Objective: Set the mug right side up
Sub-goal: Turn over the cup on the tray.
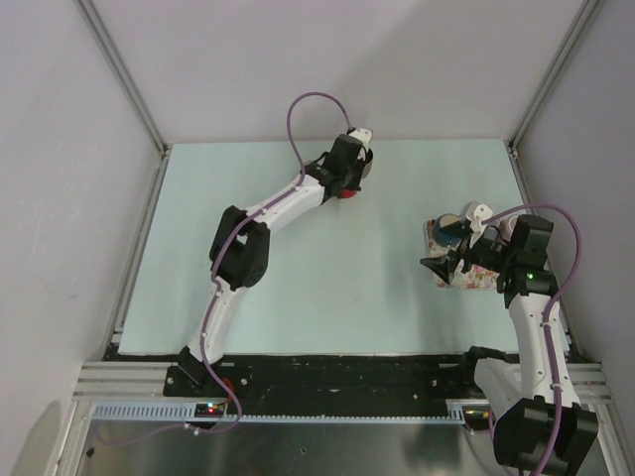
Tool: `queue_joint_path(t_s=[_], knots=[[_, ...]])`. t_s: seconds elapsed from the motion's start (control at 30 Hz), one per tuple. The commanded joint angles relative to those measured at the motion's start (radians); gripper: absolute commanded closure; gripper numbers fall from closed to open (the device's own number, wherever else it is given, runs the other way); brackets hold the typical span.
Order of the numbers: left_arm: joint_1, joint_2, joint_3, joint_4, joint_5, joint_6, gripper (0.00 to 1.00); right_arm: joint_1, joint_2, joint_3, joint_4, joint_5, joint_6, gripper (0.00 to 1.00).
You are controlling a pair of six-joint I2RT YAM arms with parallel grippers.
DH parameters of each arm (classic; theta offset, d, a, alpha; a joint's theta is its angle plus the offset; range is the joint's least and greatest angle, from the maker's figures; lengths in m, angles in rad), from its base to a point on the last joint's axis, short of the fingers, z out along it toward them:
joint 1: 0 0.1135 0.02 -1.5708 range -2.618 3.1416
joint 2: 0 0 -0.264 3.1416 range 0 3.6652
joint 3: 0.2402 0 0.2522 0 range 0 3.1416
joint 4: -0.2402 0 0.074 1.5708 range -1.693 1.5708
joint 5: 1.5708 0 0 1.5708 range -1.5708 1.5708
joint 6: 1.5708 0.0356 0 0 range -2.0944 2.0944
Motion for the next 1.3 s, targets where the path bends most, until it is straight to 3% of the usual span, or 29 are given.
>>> queue_joint_path(t_s=[0.0,0.73,1.03,1.27], knots=[[0.003,0.017,0.063,0.035,-0.020,-0.006,1.00,0.000,0.001,-0.004,0.021,-0.001,-0.022,0.01],[-0.060,0.119,0.235,0.023,-0.015,0.008,1.00,-0.007,0.006,-0.004,0.017,0.010,-0.029,0.01],[-0.061,0.160,0.280,0.021,0.057,-0.063,0.89,-0.030,0.003,-0.004,0.016,-0.001,-0.023,0.00],[-0.060,0.167,0.261,0.009,0.133,-0.167,0.91,-0.040,0.003,-0.004,0.022,-0.009,-0.013,0.01]])
